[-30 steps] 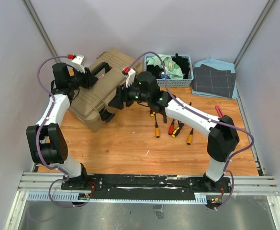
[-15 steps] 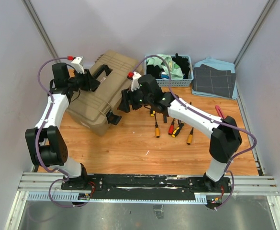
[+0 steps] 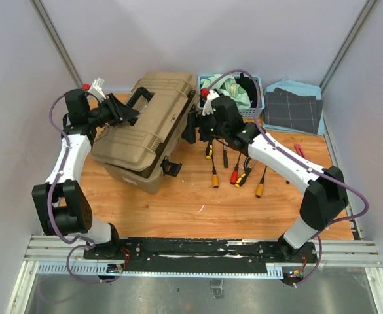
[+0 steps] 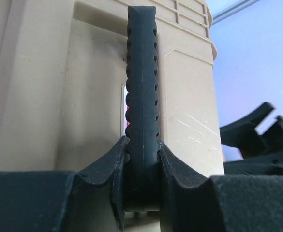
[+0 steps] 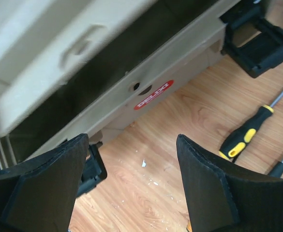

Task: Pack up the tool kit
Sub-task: Open the toolbox at the center of the board.

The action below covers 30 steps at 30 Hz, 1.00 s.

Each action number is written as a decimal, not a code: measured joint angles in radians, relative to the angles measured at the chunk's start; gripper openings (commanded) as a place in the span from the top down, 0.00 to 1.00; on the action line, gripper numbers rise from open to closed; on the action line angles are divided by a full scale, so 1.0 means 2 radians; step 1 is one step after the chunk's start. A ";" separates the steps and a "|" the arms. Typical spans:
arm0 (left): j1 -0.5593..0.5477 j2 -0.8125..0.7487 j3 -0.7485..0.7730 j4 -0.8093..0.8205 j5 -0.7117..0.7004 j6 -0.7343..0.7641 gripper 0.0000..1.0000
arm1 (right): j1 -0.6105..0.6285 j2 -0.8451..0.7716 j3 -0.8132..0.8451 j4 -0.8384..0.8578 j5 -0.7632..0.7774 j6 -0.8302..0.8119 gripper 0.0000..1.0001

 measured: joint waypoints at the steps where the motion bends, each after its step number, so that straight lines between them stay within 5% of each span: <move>1: 0.002 -0.004 -0.005 0.011 0.004 -0.023 1.00 | -0.006 0.001 0.000 -0.001 0.003 0.005 0.26; 6: 0.007 -0.017 -0.020 0.051 0.017 -0.114 1.00 | -0.032 0.025 0.018 -0.009 0.016 0.032 0.26; 15: 0.007 -0.057 -0.032 0.054 0.019 -0.164 1.00 | -0.038 0.134 0.115 -0.049 0.016 0.057 0.34; 22: 0.007 -0.085 -0.051 0.060 0.021 -0.191 1.00 | -0.038 0.162 0.153 -0.099 0.040 0.079 0.69; 30: 0.022 -0.099 -0.086 0.101 0.025 -0.239 1.00 | -0.037 0.170 0.176 -0.128 0.070 0.115 0.83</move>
